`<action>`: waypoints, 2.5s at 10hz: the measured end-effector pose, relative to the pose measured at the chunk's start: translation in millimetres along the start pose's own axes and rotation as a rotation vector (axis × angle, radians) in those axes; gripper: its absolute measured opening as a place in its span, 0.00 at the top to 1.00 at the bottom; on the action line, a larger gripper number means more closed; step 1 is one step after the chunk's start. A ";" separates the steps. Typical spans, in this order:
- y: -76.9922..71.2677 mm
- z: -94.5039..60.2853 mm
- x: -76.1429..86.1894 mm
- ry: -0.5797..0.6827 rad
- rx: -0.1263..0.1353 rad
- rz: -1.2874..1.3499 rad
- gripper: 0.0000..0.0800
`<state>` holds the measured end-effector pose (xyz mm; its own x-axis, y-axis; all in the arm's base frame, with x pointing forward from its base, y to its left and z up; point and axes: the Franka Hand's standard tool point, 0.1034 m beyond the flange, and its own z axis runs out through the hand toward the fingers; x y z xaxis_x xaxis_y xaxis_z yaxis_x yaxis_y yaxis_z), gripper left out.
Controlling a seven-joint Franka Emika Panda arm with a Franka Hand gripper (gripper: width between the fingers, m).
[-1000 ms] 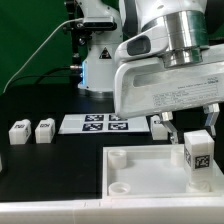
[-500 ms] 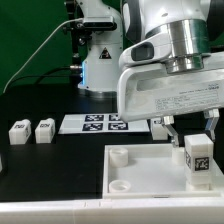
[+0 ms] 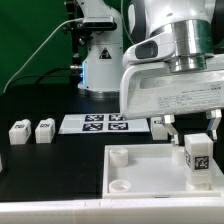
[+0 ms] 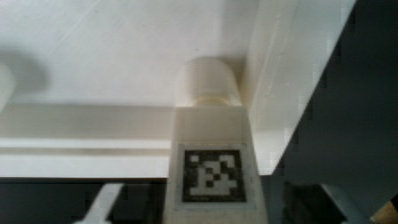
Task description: Assemble one leg
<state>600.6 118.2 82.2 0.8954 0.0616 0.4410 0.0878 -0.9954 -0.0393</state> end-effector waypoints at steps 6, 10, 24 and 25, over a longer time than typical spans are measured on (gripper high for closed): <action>0.0 0.0 0.0 0.000 0.000 -0.005 0.19; 5.5 -3.0 -0.7 -0.031 -0.003 0.002 0.19; 9.0 1.7 27.6 -0.500 -0.004 0.077 0.35; 9.2 1.8 27.6 -0.500 -0.003 0.074 0.52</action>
Offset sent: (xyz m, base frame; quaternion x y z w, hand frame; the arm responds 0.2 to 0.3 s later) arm 0.0000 0.0000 0.0000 0.0000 0.0000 0.0000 1.0000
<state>626.8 110.8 92.4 0.9987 0.0179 -0.0468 0.0155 -0.9986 -0.0513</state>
